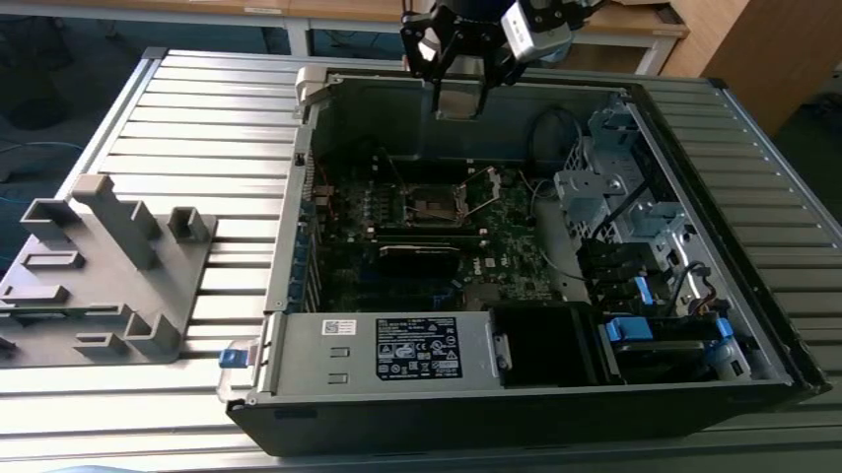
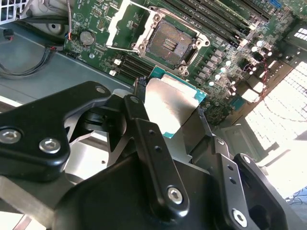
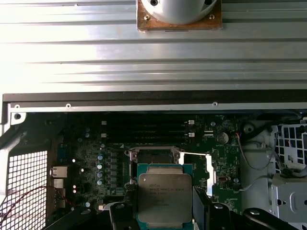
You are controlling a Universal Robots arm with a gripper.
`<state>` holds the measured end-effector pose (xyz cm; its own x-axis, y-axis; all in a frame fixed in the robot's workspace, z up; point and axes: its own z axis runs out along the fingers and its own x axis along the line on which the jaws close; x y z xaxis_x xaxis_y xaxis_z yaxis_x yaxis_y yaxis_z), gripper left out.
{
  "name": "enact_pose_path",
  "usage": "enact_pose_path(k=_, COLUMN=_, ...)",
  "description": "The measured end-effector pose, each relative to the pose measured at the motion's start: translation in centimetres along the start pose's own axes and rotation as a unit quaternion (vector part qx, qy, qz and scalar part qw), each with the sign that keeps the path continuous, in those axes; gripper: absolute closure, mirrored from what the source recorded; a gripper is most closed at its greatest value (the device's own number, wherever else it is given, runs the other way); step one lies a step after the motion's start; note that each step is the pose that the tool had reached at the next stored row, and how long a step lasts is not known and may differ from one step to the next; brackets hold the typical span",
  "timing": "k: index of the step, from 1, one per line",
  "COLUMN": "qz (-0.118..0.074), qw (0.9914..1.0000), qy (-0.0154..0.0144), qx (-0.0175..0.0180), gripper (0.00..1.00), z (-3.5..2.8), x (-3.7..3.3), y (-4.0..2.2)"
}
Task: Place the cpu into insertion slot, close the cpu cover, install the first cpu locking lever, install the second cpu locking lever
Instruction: 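Place the cpu into insertion slot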
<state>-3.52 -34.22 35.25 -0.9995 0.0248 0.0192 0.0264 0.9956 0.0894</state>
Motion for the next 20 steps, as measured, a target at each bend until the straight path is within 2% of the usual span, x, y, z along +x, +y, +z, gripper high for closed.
enact_pose_path(k=11, qz=0.0, qw=1.0, qy=0.0, qx=-0.0001, gripper=0.46, z=0.24, x=-0.01, y=-0.02)
enact_pose_path(k=20, qz=0.0, qw=1.0, qy=-0.0001, qx=0.0003, gripper=0.46, z=1.45, x=0.08, y=-0.13)
